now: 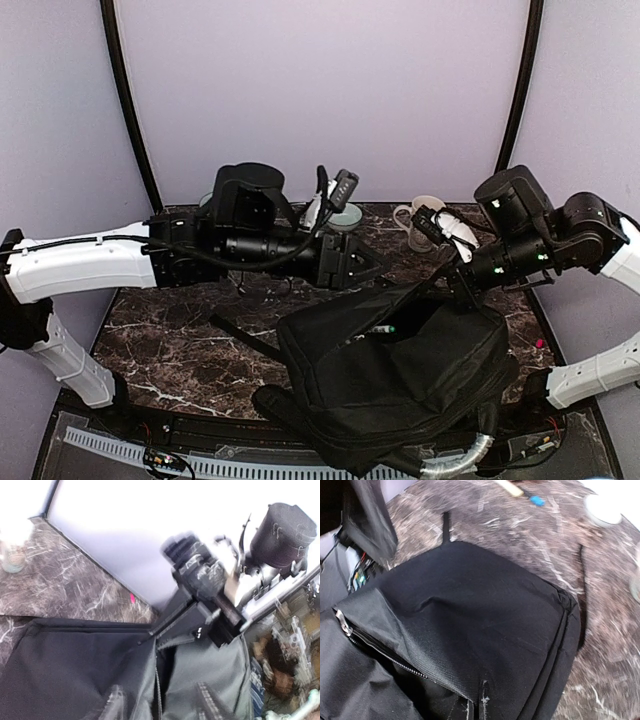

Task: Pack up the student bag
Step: Pass from the left arm to the right, then move the pen to the center of the board.

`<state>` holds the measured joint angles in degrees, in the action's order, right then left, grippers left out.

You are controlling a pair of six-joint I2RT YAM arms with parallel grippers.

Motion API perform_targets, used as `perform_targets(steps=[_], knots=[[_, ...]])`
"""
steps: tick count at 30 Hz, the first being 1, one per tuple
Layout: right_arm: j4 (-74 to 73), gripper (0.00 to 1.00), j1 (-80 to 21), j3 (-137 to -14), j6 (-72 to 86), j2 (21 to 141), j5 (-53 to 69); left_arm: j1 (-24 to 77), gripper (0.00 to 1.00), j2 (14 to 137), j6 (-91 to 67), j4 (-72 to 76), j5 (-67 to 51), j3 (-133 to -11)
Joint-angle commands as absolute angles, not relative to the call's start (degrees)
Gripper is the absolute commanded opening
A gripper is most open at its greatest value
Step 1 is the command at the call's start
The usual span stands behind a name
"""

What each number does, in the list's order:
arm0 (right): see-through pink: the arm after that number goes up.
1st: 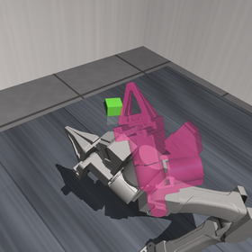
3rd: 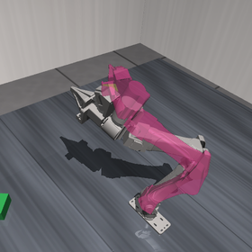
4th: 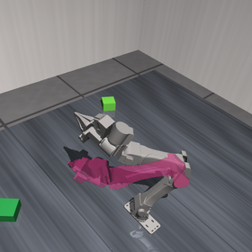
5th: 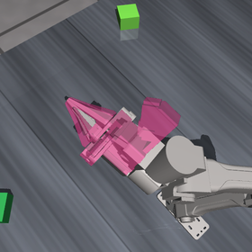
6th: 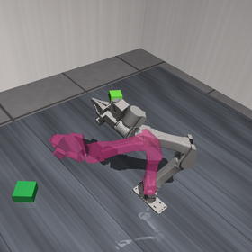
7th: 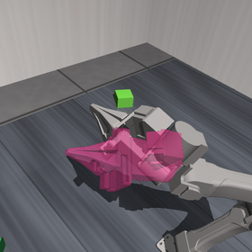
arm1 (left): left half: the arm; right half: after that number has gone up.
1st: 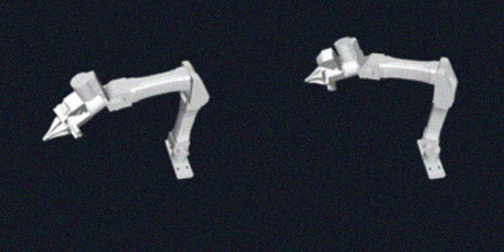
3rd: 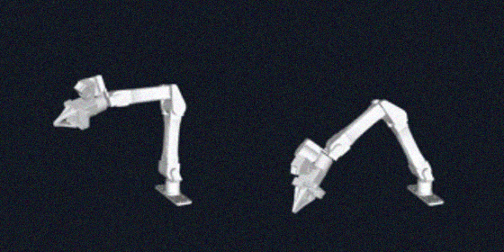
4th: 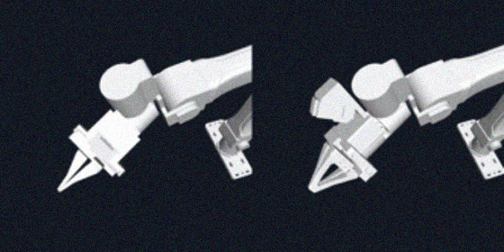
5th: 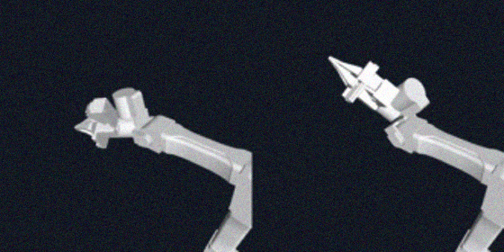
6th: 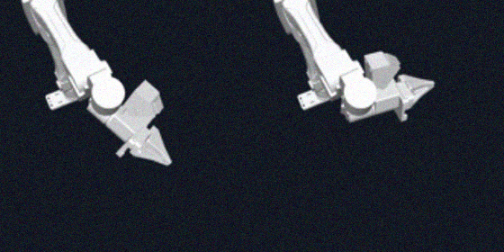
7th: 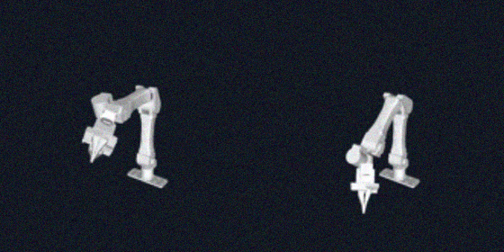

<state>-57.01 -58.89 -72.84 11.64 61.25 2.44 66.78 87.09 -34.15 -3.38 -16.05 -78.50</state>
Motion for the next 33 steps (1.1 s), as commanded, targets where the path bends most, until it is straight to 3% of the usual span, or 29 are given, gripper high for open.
perform_targets(steps=[1, 5, 12, 18, 22, 26, 33], knots=[[-59.94, 0.0, -58.8, -79.28, 20.35, 59.08, -5.69, 66.7, 0.58, 81.72, -31.93, -5.31, -3.15, -81.12], [-65.49, 0.0, -58.81, -81.86, 22.95, 58.48, -11.11, 66.71, 0.82, 79.45, -30.24, -9.21, 4.13, -80.96], [-76.36, 0.0, -58.77, -87.42, 32.36, 59.19, -22.15, 66.54, 0.98, 78.58, -28.83, -21.88, 16.19, -83.89], [-78.4, 0.0, -58.8, -84.06, 41.36, 58.64, -23.4, 59.57, 0.99, 80.98, -32.87, -38.5, 14.36, -86.89], [-75.54, 0.0, -58.8, -80.71, 44.43, 56.96, -21.25, 57.01, 0.99, 78.44, -32.54, -37.47, 21.05, -82.81], [-72.94, 0.0, -58.8, -78.2, 46.8, 58.3, -19.96, 48.03, 0.99, 76.54, -29.96, -29.55, 11.17, -74.71], [-72.48, 0.0, -58.78, -81.15, 51.91, 68.66, -17.5, 37.85, 0.94, 87.73, -43.26, -41.16, 14.58, -78.24]])
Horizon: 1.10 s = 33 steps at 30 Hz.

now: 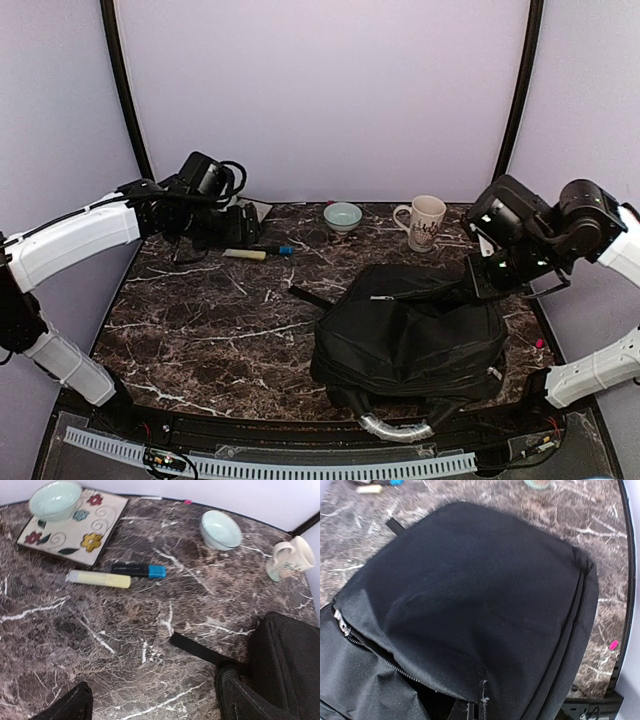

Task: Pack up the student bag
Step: Move the pen to the center of the board.

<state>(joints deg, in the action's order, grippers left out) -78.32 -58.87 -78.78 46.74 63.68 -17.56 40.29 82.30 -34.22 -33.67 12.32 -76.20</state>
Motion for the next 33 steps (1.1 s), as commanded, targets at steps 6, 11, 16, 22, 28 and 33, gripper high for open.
perform_targets(steps=[6, 11, 16, 22, 28, 33], knots=[[-70.3, 0.0, -58.21, -81.25, 54.83, 71.96, -15.9, 31.76, 0.93, 98.6, -54.22, -43.64, 12.23, -83.53], [-71.33, 0.0, -57.99, -80.32, 58.65, 72.4, -16.36, 27.69, 0.94, 110.28, -64.84, -51.2, 8.46, -94.09], [-70.58, 0.0, -57.96, -78.32, 62.98, 70.92, -17.41, 24.45, 0.86, 116.43, -66.65, -46.44, -0.15, -98.11], [-69.39, 0.0, -58.0, -75.53, 66.68, 68.3, -18.57, 23.67, 0.86, 117.55, -69.84, -44.88, 3.2, -101.9], [-69.53, 0.0, -57.91, -75.5, 64.34, 68.23, -19.35, 22.04, 0.78, 120.94, -75.68, -43.84, 1.08, -101.93], [-69.45, 0.0, -57.91, -73.52, 65.22, 66.75, -18.84, 20.67, 0.74, 123.53, -77.76, -40.88, -0.28, -102.21]])
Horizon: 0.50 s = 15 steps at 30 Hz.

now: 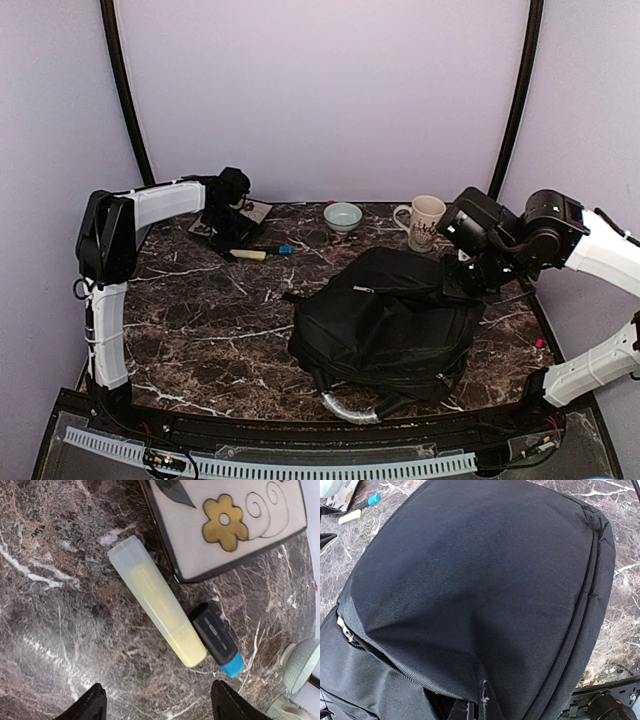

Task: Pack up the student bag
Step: Move the pen to the center of the board.

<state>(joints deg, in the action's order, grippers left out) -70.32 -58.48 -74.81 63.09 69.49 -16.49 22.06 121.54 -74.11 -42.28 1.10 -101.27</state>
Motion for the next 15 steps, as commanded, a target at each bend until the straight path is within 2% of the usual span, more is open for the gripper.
perform_targets(steps=[1, 4, 9, 15], knots=[[-68.78, 0.0, -57.87, -72.76, 65.73, 65.93, -18.78, 20.49, 0.73, 124.22, -78.31, -40.71, -0.54, -102.31], [-66.77, 0.0, -57.92, -70.32, 66.58, 63.76, -18.94, 20.11, 0.73, 126.23, -79.75, -39.54, -1.0, -102.16], [-68.12, 0.0, -57.92, -69.02, 67.28, 61.64, -20.0, 19.06, 0.67, 128.36, -79.25, -35.66, -2.06, -102.54], [-68.83, 0.0, -57.91, -68.57, 68.17, 59.47, -20.7, 18.71, 0.66, 129.6, -80.05, -35.9, -2.22, -103.78]])
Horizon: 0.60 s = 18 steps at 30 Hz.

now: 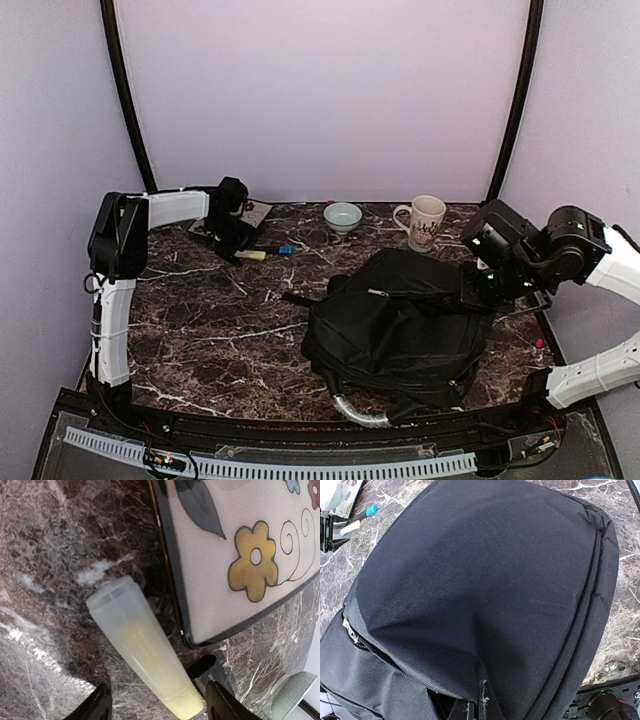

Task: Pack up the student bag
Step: Move the pen to the center of the board.

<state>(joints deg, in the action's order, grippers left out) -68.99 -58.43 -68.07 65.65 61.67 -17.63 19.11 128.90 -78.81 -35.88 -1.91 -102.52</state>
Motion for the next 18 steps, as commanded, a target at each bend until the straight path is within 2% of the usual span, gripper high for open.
perform_targets(steps=[1, 4, 7, 11, 18], knots=[[-69.2, 0.0, -57.92, -68.89, 67.98, 59.48, -20.91, 18.72, 0.66, 129.69, -80.45, -36.22, -2.2, -103.62], [-70.47, 0.0, -57.92, -69.72, 67.56, 59.83, -21.18, 18.52, 0.66, 130.15, -81.0, -36.74, -2.29, -103.6], [-71.22, 0.0, -57.92, -70.38, 67.29, 60.27, -20.66, 18.37, 0.54, 131.7, -80.37, -38.64, -2.45, -105.37], [-72.32, 0.0, -57.92, -71.8, 67.74, 60.52, -20.44, 18.33, 0.45, 134.42, -78.72, -44.08, -2.05, -110.19], [-73.53, 0.0, -57.92, -70.1, 71.62, 57.02, -19.25, 18.66, 0.4, 133.98, -75.92, -48.81, -4.66, -109.55]])
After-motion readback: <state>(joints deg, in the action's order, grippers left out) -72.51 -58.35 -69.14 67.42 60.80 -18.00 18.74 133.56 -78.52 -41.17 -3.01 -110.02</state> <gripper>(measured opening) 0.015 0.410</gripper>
